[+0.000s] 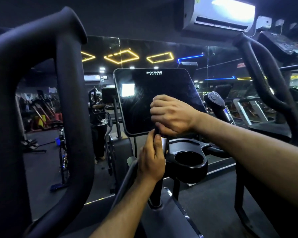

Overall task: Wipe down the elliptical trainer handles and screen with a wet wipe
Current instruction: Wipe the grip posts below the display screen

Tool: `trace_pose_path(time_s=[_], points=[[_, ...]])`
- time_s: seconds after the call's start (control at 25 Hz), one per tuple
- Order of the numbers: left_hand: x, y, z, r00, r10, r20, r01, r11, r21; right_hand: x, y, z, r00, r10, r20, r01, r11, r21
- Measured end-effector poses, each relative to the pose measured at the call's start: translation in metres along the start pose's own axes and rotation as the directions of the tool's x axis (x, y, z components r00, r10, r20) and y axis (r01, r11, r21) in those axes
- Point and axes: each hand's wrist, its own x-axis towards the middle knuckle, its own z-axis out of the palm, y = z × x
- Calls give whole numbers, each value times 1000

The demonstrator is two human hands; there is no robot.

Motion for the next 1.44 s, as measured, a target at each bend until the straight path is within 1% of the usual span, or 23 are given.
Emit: trace_pose_path(time_s=[0.04,0.12,0.2,0.28,0.32,0.36,0.4,0.44,0.48,0.52,0.56,0.6,0.64,0.72,0.8,0.84,0.96,1.08,1.16,1.24,1.32,1.36,1.44], points=[[-1,-1,0,1000,6,6,-6,1000,1,-7,1,-2,998,-54,24,54,999,-6],[-1,0,-1,999,35,-6,-35,999,-11,-10,6,-6,999,-31,26,31,999,-22],[-1,0,0,999,42,-11,-43,998,-53,-3,10,-6,990,143,3,-143,989,26],[-1,-1,1,999,43,-18,-44,995,-86,5,9,-3,909,418,-3,-406,886,223],[-1,-2,1,999,45,-20,-47,995,-90,6,9,1,823,567,10,-530,762,373],[-1,-3,1,999,45,-20,-47,995,-90,4,6,5,704,709,38,-610,576,545],[-1,-4,2,999,44,-21,-45,995,-83,0,2,9,550,829,99,-611,319,725],[-1,-3,1,999,43,-21,-45,996,-77,-2,-4,9,389,897,209,-505,17,863],[-1,-2,2,999,36,-20,-38,997,-68,-4,-10,8,270,899,346,-322,-254,912],[-1,-3,2,999,28,-16,-29,998,-64,-6,-18,6,204,865,459,-132,-440,888],[-1,-5,3,1000,22,-11,-23,998,-61,-9,-29,5,178,838,516,20,-527,850],[-1,-8,4,1000,17,-5,-17,998,-64,-11,-43,6,161,833,529,129,-549,826],[0,-11,4,1000,12,1,-12,998,-66,-13,-60,6,157,846,509,226,-532,816],[1,-13,4,1000,17,6,-17,998,-68,-12,-91,5,184,868,461,374,-496,784],[2,-11,4,1000,21,10,-20,997,-74,-12,-97,3,251,869,426,390,-494,777],[2,-9,4,1000,19,10,-18,997,-73,-10,-92,0,259,862,436,370,-505,780],[3,-13,6,1000,-2,13,4,995,-99,0,-72,-13,208,836,507,358,-548,756],[3,-13,6,999,35,21,-33,995,-99,6,-86,-12,190,849,493,228,-527,819],[2,-13,3,997,61,36,-58,994,-89,7,-106,-15,218,845,488,92,-515,852],[1,-12,2,998,43,53,-39,996,-78,8,-122,-22,241,833,499,13,-517,856],[0,-11,0,997,50,65,-44,996,-84,10,-137,-22,209,840,501,-55,-501,863],[0,-12,-1,996,53,66,-47,995,-87,10,-144,-17,197,853,483,-121,-467,876],[1,-9,-3,996,34,82,-24,993,-114,11,-156,-6,228,896,381,-363,-285,887]])
